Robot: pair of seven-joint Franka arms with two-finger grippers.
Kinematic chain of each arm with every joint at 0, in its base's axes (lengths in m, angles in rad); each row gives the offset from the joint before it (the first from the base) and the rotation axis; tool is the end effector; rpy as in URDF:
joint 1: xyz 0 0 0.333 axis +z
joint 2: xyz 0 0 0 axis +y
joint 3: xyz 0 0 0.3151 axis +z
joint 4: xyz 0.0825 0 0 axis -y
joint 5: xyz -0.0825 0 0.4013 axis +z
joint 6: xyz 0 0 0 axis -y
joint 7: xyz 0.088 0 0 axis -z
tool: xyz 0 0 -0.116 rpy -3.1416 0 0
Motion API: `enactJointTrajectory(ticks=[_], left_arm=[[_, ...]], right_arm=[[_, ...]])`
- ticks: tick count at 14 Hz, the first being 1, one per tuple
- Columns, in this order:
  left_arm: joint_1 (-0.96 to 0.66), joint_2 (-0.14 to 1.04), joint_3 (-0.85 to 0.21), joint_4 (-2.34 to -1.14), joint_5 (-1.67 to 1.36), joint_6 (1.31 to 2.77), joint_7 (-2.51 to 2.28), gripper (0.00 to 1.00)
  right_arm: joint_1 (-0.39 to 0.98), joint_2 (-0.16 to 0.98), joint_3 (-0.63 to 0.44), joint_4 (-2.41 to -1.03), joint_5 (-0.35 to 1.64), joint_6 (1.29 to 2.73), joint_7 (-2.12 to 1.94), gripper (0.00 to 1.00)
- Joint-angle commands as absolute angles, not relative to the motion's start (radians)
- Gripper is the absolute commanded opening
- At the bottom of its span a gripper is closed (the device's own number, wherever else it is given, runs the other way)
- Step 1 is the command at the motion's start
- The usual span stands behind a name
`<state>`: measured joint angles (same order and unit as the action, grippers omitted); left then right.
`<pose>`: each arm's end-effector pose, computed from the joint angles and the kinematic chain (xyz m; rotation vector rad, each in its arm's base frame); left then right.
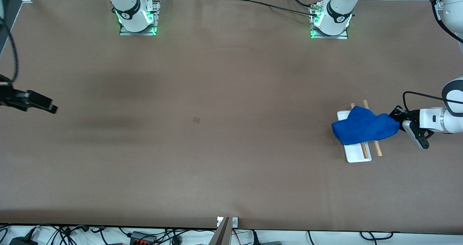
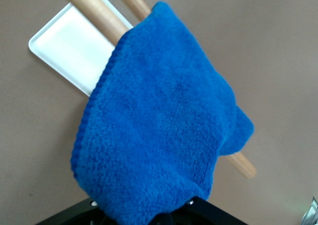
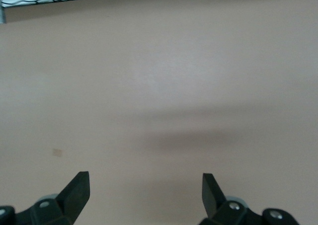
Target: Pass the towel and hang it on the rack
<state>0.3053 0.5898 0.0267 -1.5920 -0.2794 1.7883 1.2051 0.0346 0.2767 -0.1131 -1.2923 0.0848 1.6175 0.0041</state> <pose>0.6317 0.1885 0.2482 2.5006 -0.9981 -0.1540 0.6592 -0.0317 0.5863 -3.0860 0.1226 -0.0804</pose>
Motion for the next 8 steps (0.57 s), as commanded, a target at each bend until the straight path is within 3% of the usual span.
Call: enactJointTrajectory(ticks=[1,8], left_arm=[[0.318,0.618,0.017,-1.560,-0.278,1.807,1.256,0.01],[0.336,0.661,0.017,-1.560,-0.305,1.832,1.278,0.01]], right_arm=[[-0.001,0.222,-0.046,-1.351,0.005,1.615,-0.012,1.00],[-0.025,0.187,-0.020,-1.422,-0.015,1.629,-0.014,1.00]])
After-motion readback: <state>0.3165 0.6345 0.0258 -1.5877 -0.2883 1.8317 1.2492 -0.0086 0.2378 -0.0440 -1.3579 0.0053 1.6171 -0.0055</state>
